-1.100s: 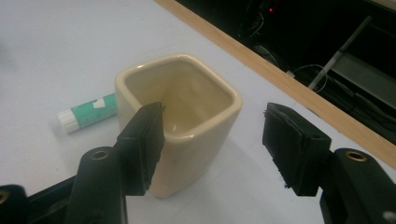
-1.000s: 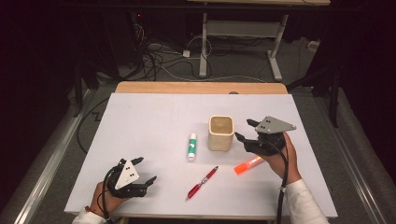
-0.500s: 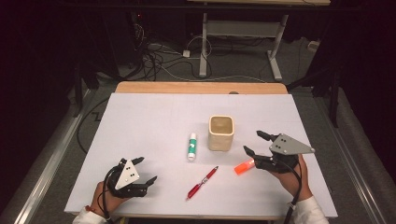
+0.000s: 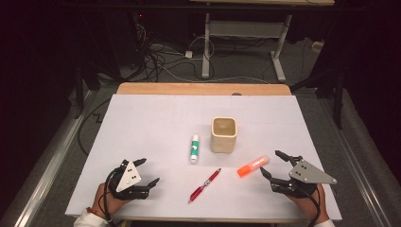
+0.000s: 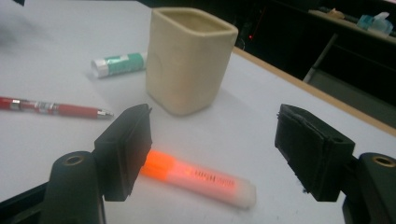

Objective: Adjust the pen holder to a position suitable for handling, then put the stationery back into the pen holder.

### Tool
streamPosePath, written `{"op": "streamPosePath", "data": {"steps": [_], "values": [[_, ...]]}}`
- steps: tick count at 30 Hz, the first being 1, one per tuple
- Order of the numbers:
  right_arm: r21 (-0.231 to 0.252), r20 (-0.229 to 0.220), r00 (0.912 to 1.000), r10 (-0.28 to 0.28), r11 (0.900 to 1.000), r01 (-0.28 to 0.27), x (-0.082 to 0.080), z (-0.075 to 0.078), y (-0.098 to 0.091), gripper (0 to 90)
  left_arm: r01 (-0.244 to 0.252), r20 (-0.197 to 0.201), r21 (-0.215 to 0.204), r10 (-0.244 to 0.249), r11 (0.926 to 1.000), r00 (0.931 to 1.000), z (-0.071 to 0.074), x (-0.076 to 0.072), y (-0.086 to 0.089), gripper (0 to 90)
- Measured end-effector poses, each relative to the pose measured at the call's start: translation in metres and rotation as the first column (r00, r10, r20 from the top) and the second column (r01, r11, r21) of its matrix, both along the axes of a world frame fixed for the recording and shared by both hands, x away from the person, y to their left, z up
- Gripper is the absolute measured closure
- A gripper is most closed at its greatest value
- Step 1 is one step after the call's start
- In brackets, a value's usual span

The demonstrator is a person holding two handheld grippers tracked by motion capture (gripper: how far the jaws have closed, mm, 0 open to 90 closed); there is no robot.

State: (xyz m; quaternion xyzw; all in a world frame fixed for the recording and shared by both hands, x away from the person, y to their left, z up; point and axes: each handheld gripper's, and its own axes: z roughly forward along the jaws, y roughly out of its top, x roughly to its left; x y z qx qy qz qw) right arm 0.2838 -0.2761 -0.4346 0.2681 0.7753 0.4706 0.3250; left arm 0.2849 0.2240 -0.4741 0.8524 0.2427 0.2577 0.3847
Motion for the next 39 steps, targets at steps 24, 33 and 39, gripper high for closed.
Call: {"op": "streamPosePath", "data": {"steps": [24, 33, 39], "values": [[-0.073, -0.094, 0.9954, 0.018, 0.997, -0.024, -0.018, -0.024, -0.009, 26.0, 0.02, -0.014, 0.002, -0.02, 0.9998, 0.9997, -0.001, 0.005, -0.006, 20.7], [-0.097, -0.103, 0.9935, 0.048, 0.9936, -0.058, -0.016, -0.02, -0.008, 25.9, 0.027, -0.012, 0.01, -0.027, 0.9996, 0.9996, -0.002, 0.003, -0.006, 20.7], [-0.137, -0.154, 0.9828, 0.101, 0.983, -0.123, -0.004, -0.018, -0.004, 26.2, 0.03, -0.005, 0.019, -0.03, 0.9994, 0.9995, 0.0, 0.003, -0.008, 20.7]]}}
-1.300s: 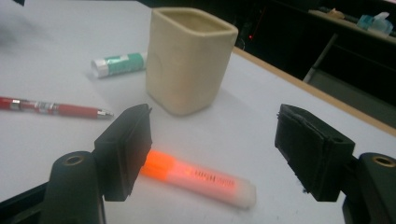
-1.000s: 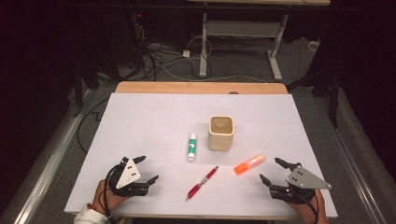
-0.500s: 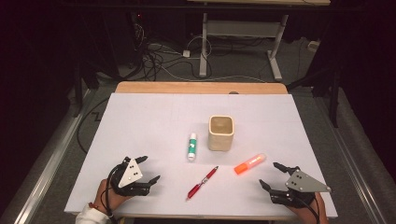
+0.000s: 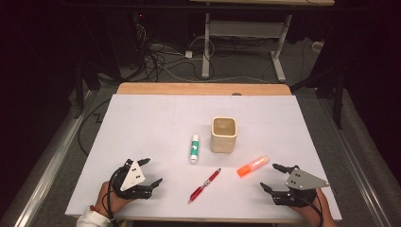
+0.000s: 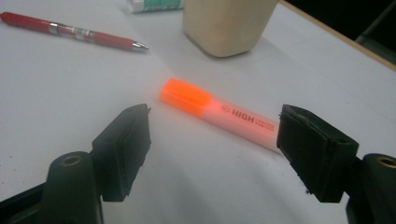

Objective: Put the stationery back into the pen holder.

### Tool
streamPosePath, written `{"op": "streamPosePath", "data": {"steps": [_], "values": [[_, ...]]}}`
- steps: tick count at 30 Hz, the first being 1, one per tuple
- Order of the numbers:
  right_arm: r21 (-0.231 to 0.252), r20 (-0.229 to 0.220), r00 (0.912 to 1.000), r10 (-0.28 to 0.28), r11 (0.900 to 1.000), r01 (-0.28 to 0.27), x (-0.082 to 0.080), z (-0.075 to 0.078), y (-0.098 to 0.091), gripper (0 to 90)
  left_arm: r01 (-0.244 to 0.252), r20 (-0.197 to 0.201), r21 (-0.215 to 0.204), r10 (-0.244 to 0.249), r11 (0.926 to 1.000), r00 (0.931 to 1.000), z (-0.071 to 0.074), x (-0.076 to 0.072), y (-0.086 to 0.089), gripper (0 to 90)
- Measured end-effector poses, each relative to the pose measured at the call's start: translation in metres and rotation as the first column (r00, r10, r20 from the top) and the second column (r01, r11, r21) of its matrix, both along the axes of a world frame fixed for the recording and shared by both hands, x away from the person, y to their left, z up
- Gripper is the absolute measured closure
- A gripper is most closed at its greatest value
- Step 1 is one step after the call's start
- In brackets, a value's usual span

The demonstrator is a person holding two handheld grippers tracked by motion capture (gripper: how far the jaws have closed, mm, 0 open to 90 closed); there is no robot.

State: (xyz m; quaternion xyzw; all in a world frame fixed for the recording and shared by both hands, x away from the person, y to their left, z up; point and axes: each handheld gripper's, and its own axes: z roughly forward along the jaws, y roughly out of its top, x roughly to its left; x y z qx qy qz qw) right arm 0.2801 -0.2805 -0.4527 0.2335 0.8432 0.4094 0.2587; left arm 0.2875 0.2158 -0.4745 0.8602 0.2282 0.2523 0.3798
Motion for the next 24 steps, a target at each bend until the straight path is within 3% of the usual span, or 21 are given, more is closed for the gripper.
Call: {"op": "streamPosePath", "data": {"steps": [6, 8, 9, 11, 17, 21, 24], "values": [[-0.093, -0.054, 0.9956, 0.077, 0.9923, -0.082, 0.021, 0.007, 0.009, 26.4, -0.003, -0.006, 0.006, 0.004, 1.0, 1.0, -0.001, 0.001, -0.002, 20.7], [-0.159, -0.074, 0.9901, 0.119, 0.9787, -0.13, 0.032, 0.013, 0.016, 26.8, 0.0, -0.004, 0.009, 0.0, 1.0, 1.0, -0.001, 0.0, -0.002, 20.7], [-0.159, -0.074, 0.9901, 0.119, 0.9787, -0.13, 0.032, 0.013, 0.016, 26.8, 0.0, -0.004, 0.008, 0.0, 1.0, 1.0, -0.001, 0.0, -0.002, 20.7], [-0.194, -0.095, 0.9848, 0.146, 0.9676, -0.162, 0.037, 0.018, 0.021, 27.5, -0.003, -0.004, 0.006, 0.003, 1.0, 1.0, -0.001, 0.0, -0.001, 20.7], [-0.284, -0.149, 0.9627, 0.226, 0.9228, -0.26, 0.052, 0.029, 0.037, 30.2, -0.001, -0.005, 0.01, 0.001, 0.9999, 1.0, -0.001, -0.001, -0.001, 20.7], [-0.332, -0.175, 0.9541, 0.243, 0.8976, -0.29, 0.061, 0.03, 0.049, 30.9, 0.002, -0.003, 0.01, -0.002, 0.9999, 1.0, -0.001, -0.001, -0.001, 20.7], [-0.33, -0.181, 0.9517, 0.248, 0.8964, -0.296, 0.063, 0.029, 0.054, 31.5, 0.0, -0.004, 0.007, 0.0, 1.0, 1.0, -0.001, -0.002, 0.0, 20.7]]}}
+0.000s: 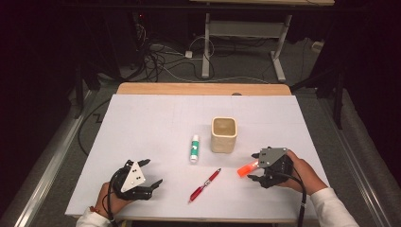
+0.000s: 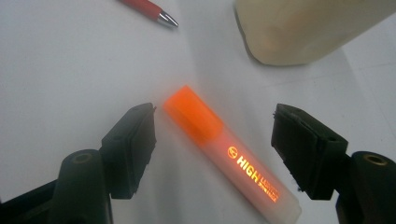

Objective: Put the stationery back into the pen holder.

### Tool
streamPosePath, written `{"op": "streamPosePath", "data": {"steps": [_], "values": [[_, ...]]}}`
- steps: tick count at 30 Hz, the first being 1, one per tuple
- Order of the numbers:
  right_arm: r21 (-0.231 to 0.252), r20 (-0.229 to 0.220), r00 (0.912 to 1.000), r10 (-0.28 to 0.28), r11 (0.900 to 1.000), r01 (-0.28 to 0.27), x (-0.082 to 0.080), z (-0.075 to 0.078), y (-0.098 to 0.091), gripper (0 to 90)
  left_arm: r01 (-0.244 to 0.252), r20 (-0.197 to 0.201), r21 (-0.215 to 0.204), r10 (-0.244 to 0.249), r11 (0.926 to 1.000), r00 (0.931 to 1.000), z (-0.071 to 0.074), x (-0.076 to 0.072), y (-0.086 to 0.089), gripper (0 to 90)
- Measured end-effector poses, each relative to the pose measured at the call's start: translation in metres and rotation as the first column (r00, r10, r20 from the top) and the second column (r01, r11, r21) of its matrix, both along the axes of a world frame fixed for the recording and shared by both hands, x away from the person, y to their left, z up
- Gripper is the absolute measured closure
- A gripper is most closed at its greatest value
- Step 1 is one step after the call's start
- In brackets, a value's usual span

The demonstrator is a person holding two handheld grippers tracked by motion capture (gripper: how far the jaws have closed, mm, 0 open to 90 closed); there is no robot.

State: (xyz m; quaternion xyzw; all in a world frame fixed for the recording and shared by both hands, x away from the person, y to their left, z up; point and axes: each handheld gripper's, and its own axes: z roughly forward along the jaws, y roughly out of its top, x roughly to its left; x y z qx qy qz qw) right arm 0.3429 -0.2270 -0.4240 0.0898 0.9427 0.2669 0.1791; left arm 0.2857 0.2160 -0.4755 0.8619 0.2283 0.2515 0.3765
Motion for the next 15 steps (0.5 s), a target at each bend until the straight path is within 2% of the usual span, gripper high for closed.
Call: {"op": "streamPosePath", "data": {"steps": [4, 7, 10, 11, 13, 15], "values": [[-0.044, -0.028, 0.9988, 0.04, 0.9982, -0.041, 0.006, -0.003, 0.009, 33.2, -0.001, -0.004, 0.002, 0.001, 1.0, 1.0, 0.0, 0.001, 0.0, 20.7], [-0.119, -0.049, 0.9959, 0.075, 0.9896, -0.081, 0.01, -0.005, 0.017, 33.8, 0.003, -0.003, 0.006, -0.003, 1.0, 1.0, -0.001, 0.0, -0.001, 20.7], [-0.197, -0.101, 0.9871, 0.124, 0.97, -0.142, 0.018, -0.006, 0.026, 38.6, 0.004, -0.004, 0.006, -0.004, 1.0, 1.0, -0.001, 0.001, -0.001, 20.7], [-0.197, -0.101, 0.9871, 0.124, 0.97, -0.142, 0.018, -0.006, 0.026, 38.6, 0.005, -0.005, 0.008, -0.005, 1.0, 1.0, -0.001, 0.001, -0.001, 20.7], [-0.248, -0.121, 0.9832, 0.137, 0.9549, -0.163, 0.022, -0.006, 0.03, 41.3, 0.006, -0.005, 0.011, -0.005, 0.9999, 1.0, -0.001, 0.001, -0.001, 20.7], [-0.271, -0.139, 0.9766, 0.164, 0.9423, -0.197, 0.026, -0.005, 0.033, 45.6, 0.006, -0.005, 0.009, -0.006, 0.9999, 1.0, -0.001, 0.0, -0.001, 20.7]]}}
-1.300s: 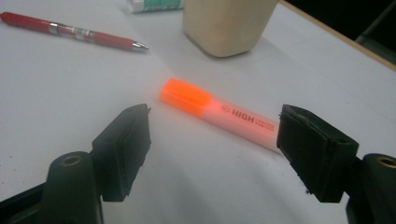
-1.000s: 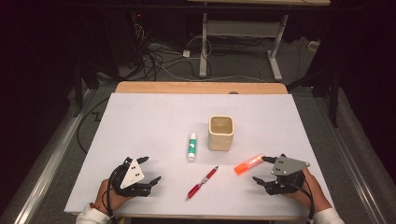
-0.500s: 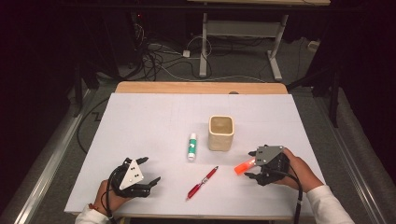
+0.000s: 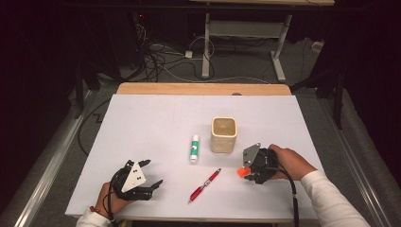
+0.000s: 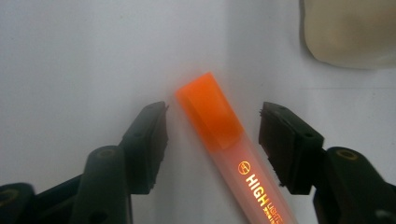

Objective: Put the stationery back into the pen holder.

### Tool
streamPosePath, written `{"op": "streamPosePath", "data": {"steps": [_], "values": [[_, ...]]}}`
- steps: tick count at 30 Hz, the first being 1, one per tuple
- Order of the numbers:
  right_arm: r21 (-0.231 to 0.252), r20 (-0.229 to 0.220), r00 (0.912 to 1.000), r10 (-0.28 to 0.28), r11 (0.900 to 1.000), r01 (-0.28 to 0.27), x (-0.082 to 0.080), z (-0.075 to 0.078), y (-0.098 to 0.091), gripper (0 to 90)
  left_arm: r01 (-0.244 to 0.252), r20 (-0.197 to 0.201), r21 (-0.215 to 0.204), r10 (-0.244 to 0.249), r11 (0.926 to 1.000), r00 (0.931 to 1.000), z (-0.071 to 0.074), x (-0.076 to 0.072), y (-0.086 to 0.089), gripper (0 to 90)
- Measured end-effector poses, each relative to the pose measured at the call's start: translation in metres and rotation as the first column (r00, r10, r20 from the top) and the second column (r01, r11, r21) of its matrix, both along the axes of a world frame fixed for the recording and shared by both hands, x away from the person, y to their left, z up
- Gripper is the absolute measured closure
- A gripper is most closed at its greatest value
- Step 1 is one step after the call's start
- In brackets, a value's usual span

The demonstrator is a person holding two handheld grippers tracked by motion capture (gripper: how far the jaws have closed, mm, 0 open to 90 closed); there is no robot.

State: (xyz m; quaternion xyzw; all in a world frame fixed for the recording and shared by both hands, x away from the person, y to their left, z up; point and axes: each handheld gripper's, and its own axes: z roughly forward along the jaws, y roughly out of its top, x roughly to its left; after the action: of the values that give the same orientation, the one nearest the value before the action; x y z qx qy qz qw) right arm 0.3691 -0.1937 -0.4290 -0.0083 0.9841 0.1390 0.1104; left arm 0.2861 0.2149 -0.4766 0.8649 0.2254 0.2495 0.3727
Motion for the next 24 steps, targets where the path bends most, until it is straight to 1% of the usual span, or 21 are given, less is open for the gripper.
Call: {"op": "streamPosePath", "data": {"steps": [1, 3, 4, 5, 6, 7, 8, 9, 11, 12, 13, 15, 16, 17, 18, 19, 20, 21, 22, 23, 24], "values": [[-0.013, -0.012, 0.9999, 0.012, 0.9998, -0.012, 0.002, 0.0, 0.001, 47.0, 0.0, 0.001, 0.0, 0.0, 1.0, 1.0, 0.0, 0.0, 0.0, 20.7], [-0.065, -0.023, 0.9994, 0.027, 0.9975, -0.028, 0.005, -0.003, 0.005, 47.7, -0.003, 0.0, -0.002, 0.003, 1.0, 1.0, 0.0, 0.0, 0.001, 20.7], [-0.087, -0.032, 0.9987, 0.039, 0.9953, -0.042, 0.007, -0.004, 0.006, 47.3, -0.003, -0.001, -0.002, 0.003, 1.0, 1.0, 0.0, 0.0, 0.001, 20.7], [-0.111, -0.042, 0.9977, 0.054, 0.9922, -0.058, 0.01, -0.006, 0.009, 49.5, -0.002, -0.001, -0.003, 0.002, 1.0, 1.0, 0.0, 0.0, 0.001, 20.7], [-0.111, -0.042, 0.9977, 0.054, 0.9922, -0.058, 0.01, -0.006, 0.009, 49.5, 0.0, -0.001, -0.002, 0.0, 1.0, 1.0, 0.0, 0.0, 0.001, 20.7], [-0.11, -0.052, 0.9966, 0.064, 0.9915, -0.07, 0.012, -0.006, 0.01, 51.1, 0.002, -0.003, -0.002, -0.002, 1.0, 1.0, -0.001, 0.0, 0.001, 20.7], [-0.119, -0.052, 0.9947, 0.089, 0.9884, -0.094, 0.014, -0.007, 0.012, 52.1, 0.002, -0.005, -0.003, -0.002, 1.0, 1.0, -0.001, 0.0, 0.001, 20.7], [-0.131, -0.061, 0.9943, 0.088, 0.9868, -0.095, 0.015, -0.008, 0.014, 51.6, 0.003, -0.007, -0.003, -0.003, 1.0, 1.0, -0.001, 0.0, 0.001, 20.7], [-0.147, -0.088, 0.9887, 0.122, 0.98, -0.134, 0.019, -0.007, 0.017, 54.1, 0.007, 0.001, 0.006, -0.007, 1.0, 1.0, -0.002, 0.001, 0.0, 20.7], [-0.151, -0.099, 0.9885, 0.115, 0.9801, -0.129, 0.02, -0.007, 0.018, 54.9, 0.008, 0.0, 0.007, -0.008, 0.9999, 1.0, -0.002, 0.001, 0.0, 20.7], [-0.154, -0.111, 0.984, 0.139, 0.9757, -0.156, 0.022, -0.007, 0.02, 56.0, 0.009, 0.0, 0.008, -0.009, 0.9999, 1.0, -0.002, 0.001, 0.0, 20.7], [-0.17, -0.128, 0.9784, 0.162, 0.9685, -0.182, 0.023, -0.007, 0.023, 58.8, 0.011, -0.002, 0.008, -0.011, 0.9999, 0.9999, -0.002, 0.001, 0.0, 20.7], [-0.187, -0.142, 0.9698, 0.198, 0.9569, -0.223, 0.024, -0.007, 0.026, 64.6, 0.011, -0.004, 0.009, -0.011, 0.9999, 0.9999, -0.003, 0.001, 0.0, 20.7], [-0.187, -0.142, 0.9698, 0.198, 0.9569, -0.223, 0.024, -0.007, 0.026, 64.6, 0.011, -0.014, 0.006, -0.011, 0.9999, 0.9998, -0.003, 0.001, -0.001, 20.7], [-0.199, -0.151, 0.9658, 0.211, 0.9506, -0.238, 0.023, -0.007, 0.028, 66.9, 0.012, -0.014, 0.007, -0.012, 0.9999, 0.9998, -0.003, 0.001, -0.001, 20.7], [-0.209, -0.157, 0.9657, 0.206, 0.9487, -0.237, 0.023, -0.007, 0.03, 67.0, 0.013, -0.015, 0.007, -0.012, 0.9999, 0.9998, -0.003, 0.001, -0.001, 20.7], [-0.21, -0.156, 0.9651, 0.21, 0.9477, -0.24, 0.023, -0.007, 0.03, 67.1, 0.012, -0.016, 0.007, -0.012, 0.9999, 0.9998, -0.003, 0.001, -0.001, 20.7], [-0.204, -0.151, 0.9624, 0.226, 0.9454, -0.254, 0.023, -0.007, 0.03, 67.2, 0.013, -0.006, 0.012, -0.012, 0.9998, 0.9999, -0.003, 0.001, -0.001, 20.7], [-0.201, -0.15, 0.9647, 0.217, 0.9487, -0.244, 0.022, -0.007, 0.029, 67.3, 0.013, -0.016, 0.01, -0.013, 0.9999, 0.9998, -0.004, 0.001, -0.001, 20.7], [-0.191, -0.145, 0.9657, 0.216, 0.9516, -0.241, 0.022, -0.007, 0.028, 67.4, 0.014, -0.017, 0.009, -0.013, 0.9999, 0.9998, -0.004, 0.001, -0.002, 20.7], [-0.171, -0.139, 0.9666, 0.215, 0.9561, -0.238, 0.022, -0.006, 0.027, 67.4, 0.014, -0.007, 0.012, -0.014, 0.9998, 0.9999, -0.003, 0.001, -0.002, 20.7]]}}
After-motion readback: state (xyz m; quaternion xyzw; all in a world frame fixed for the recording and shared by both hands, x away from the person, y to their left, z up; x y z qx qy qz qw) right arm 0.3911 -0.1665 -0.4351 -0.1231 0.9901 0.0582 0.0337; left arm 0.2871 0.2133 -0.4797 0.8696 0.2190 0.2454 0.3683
